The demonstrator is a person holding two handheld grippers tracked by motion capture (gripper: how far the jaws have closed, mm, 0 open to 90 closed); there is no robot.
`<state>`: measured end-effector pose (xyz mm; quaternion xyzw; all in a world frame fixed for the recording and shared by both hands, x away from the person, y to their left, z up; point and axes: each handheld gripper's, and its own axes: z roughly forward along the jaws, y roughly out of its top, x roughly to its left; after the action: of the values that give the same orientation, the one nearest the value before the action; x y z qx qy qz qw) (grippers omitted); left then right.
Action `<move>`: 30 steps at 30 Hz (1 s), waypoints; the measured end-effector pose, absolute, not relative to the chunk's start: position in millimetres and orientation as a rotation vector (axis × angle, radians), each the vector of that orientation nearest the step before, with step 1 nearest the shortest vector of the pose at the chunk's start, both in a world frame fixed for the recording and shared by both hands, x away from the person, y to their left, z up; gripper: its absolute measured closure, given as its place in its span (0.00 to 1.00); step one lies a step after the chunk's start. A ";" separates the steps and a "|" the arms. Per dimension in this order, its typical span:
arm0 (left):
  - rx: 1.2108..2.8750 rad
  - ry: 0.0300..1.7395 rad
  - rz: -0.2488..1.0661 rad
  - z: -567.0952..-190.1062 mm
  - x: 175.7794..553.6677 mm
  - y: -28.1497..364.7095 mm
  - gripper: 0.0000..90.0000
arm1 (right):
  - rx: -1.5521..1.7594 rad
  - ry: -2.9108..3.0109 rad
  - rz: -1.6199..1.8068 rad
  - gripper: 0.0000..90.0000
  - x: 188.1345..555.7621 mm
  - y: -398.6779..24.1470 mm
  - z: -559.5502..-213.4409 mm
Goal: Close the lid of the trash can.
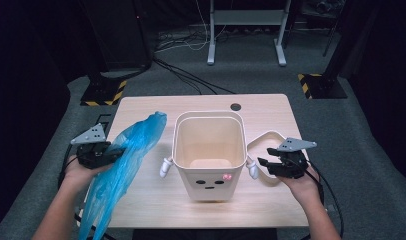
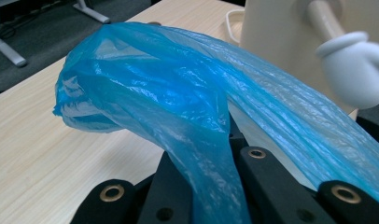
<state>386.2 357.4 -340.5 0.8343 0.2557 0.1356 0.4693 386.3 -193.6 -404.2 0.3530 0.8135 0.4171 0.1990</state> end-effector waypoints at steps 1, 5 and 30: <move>2.040 0.626 0.327 -337.9 385.9 357.8 0.96 | 0.978 2.288 1.175 0.52 385.2 -192.7 -400.8; 2.031 0.632 0.315 -331.7 384.9 357.5 0.96 | 0.967 2.322 1.192 0.52 383.3 -190.4 -393.0; 2.041 0.525 0.253 -274.5 380.4 346.7 0.96 | 0.775 2.471 1.259 0.53 367.6 -186.6 -319.1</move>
<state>380.4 346.7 -274.5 0.8394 0.2159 0.1042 0.4877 367.6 -186.6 -319.1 0.2669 0.8508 0.4334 0.1308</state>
